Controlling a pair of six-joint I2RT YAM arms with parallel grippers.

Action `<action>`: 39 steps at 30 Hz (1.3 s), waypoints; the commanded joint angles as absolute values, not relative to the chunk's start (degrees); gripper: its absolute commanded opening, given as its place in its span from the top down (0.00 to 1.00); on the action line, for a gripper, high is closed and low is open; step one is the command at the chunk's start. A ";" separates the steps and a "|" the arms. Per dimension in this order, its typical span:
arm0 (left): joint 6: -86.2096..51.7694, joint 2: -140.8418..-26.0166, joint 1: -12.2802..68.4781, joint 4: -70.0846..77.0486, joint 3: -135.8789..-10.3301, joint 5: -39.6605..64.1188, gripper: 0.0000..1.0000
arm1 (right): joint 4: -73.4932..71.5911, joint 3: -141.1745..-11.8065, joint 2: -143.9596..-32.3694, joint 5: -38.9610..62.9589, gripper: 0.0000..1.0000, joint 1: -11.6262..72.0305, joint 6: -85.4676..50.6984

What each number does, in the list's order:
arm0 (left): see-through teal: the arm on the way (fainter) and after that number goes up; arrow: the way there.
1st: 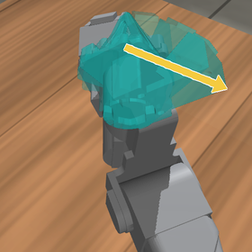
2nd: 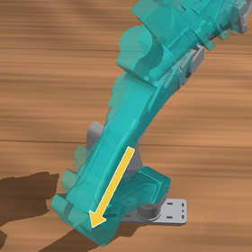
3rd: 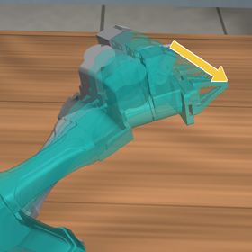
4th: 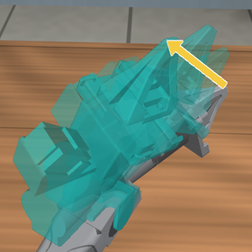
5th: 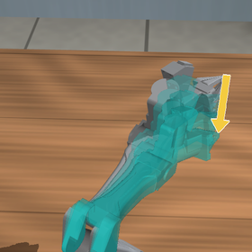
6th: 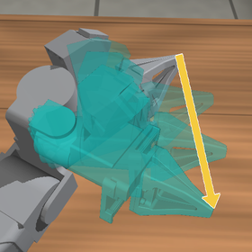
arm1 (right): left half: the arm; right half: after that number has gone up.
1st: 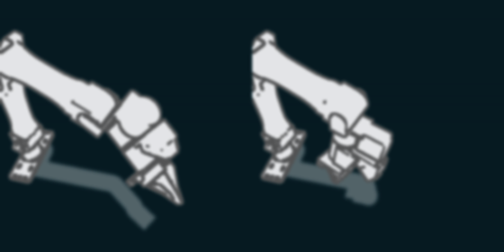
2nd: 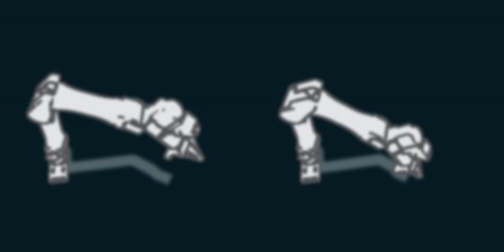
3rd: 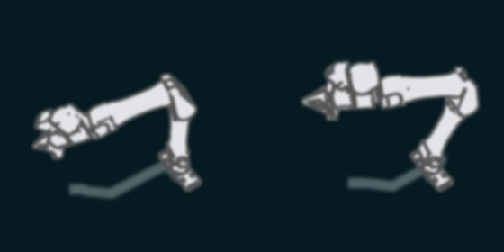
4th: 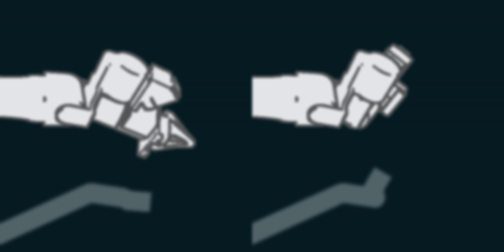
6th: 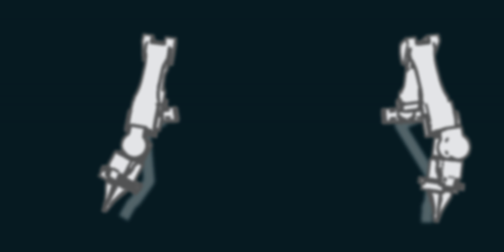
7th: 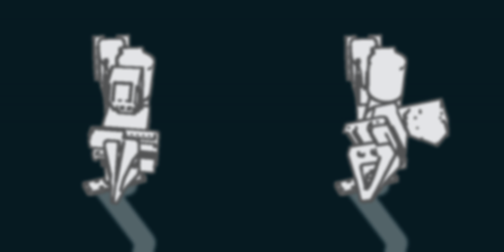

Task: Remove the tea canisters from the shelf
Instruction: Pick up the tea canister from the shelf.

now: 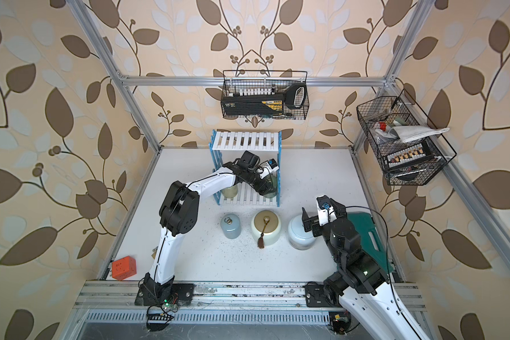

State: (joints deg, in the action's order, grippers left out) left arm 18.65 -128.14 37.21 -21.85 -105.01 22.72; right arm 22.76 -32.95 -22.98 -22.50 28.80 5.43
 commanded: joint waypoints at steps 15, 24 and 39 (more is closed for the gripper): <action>21.88 -114.75 37.55 -22.56 -100.27 24.37 0.50 | 21.72 -31.90 -22.23 -23.40 0.01 28.64 5.89; 25.99 -107.09 37.36 -26.43 -98.86 24.79 0.51 | 21.67 -31.78 -22.50 -23.99 0.01 28.68 5.98; 29.74 -91.79 32.19 -38.62 -94.22 31.63 0.54 | 21.20 -31.47 -23.54 -23.28 0.01 28.66 5.98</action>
State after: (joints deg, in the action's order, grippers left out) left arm 28.10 -98.72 33.80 -38.00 -94.17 26.94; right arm 22.41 -32.34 -23.33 -22.74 28.80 5.63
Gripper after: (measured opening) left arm 0.838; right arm 0.991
